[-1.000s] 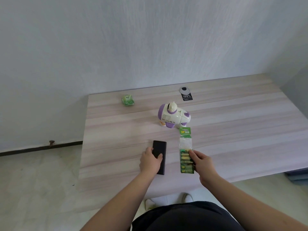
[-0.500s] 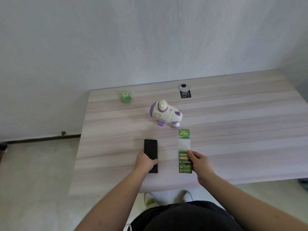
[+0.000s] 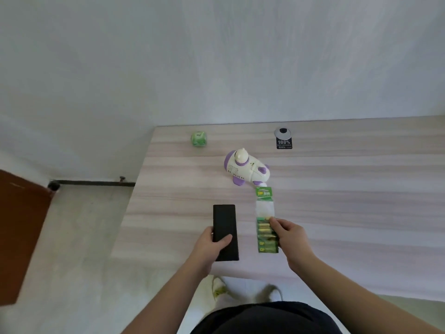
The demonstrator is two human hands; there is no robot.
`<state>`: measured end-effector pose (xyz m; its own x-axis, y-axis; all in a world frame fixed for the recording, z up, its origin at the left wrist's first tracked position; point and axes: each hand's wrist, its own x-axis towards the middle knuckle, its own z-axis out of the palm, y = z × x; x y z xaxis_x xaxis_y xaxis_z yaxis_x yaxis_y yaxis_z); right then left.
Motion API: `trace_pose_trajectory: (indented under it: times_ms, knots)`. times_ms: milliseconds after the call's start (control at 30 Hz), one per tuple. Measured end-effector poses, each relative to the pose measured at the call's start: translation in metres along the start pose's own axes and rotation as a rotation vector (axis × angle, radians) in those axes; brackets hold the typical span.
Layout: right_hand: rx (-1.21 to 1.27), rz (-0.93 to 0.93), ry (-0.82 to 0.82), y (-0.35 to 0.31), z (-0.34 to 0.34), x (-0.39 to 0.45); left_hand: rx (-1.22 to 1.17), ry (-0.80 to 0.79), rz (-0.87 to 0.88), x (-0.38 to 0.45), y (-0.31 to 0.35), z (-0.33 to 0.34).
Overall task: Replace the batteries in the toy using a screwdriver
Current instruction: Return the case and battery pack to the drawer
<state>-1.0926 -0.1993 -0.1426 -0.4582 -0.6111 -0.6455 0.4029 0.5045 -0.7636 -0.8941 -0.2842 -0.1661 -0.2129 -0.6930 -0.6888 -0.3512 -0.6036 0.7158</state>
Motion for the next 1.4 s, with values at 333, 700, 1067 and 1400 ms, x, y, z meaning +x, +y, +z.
trace_pose_trajectory:
  times_ms: [333, 700, 1067, 1400]
  knots:
    - [-0.205, -0.178, -0.158, -0.032, 0.041, -0.021, -0.335, 0.151, 0.125, -0.077, 0.026, -0.044]
    - [-0.404, -0.338, -0.454, -0.053, 0.171, -0.095, -0.497, 0.360, 0.260, -0.163, 0.019, -0.155]
    - [-0.604, -0.515, -0.780, -0.010, 0.359, -0.226, -0.604, 0.576, 0.356, -0.273, -0.044, -0.324]
    - [-0.642, -0.540, -1.045, 0.030, 0.488, -0.314, -0.811, 0.811, 0.405, -0.345, -0.097, -0.432]
